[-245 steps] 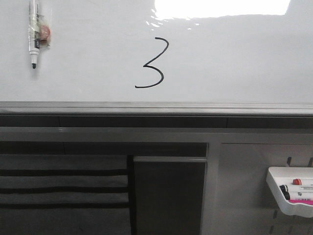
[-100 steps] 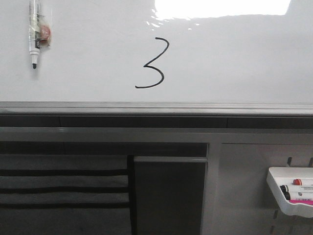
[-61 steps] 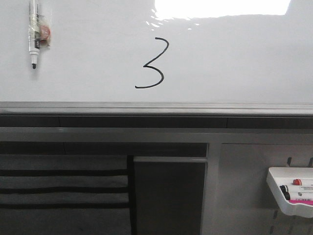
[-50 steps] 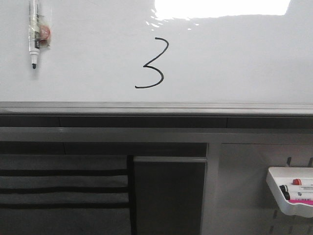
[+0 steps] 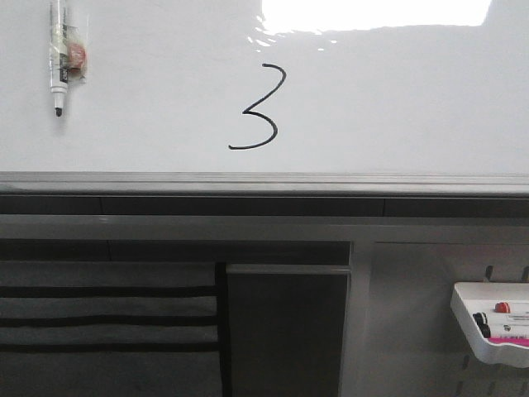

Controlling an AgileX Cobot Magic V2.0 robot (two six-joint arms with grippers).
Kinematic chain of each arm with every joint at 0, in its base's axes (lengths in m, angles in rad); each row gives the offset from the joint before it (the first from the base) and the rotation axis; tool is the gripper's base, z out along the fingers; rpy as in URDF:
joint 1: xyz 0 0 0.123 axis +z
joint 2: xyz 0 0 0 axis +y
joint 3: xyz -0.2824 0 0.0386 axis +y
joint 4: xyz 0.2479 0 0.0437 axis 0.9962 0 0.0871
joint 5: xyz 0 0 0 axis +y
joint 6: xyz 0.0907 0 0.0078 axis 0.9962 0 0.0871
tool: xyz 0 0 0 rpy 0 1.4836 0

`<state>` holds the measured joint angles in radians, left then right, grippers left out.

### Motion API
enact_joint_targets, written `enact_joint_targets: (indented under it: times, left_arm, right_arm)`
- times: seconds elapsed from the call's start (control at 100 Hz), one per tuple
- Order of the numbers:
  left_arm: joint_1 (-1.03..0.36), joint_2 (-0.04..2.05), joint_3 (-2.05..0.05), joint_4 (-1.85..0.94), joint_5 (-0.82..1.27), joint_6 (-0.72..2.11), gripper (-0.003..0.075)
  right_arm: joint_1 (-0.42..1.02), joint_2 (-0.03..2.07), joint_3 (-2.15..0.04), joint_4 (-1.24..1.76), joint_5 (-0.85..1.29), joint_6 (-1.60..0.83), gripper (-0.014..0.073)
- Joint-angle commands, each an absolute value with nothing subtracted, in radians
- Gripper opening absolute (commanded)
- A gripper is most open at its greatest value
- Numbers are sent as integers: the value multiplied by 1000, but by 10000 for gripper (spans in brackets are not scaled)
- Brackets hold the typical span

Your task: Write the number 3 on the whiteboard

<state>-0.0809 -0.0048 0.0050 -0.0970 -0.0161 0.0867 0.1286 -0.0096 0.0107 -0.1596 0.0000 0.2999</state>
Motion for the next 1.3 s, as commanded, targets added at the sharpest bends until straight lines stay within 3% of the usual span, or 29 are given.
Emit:
enact_joint_targets:
  times: [0.0, 0.25, 0.49, 1.29]
  left_arm:
    - [-76, -32, 13, -96, -90, 78, -20]
    - [-76, -32, 13, -96, -90, 78, -20]
    - [-76, -32, 13, -96, -90, 78, -20]
    - [-76, -32, 13, -96, -90, 78, -20]
  right_arm:
    - [122, -19, 24, -160, -77, 300, -68]
    - [122, -25, 37, 30, -82, 167, -68]
    - [122, -25, 37, -11, -50, 11, -68]
    - [122, -25, 37, -18, -42, 7, -68]
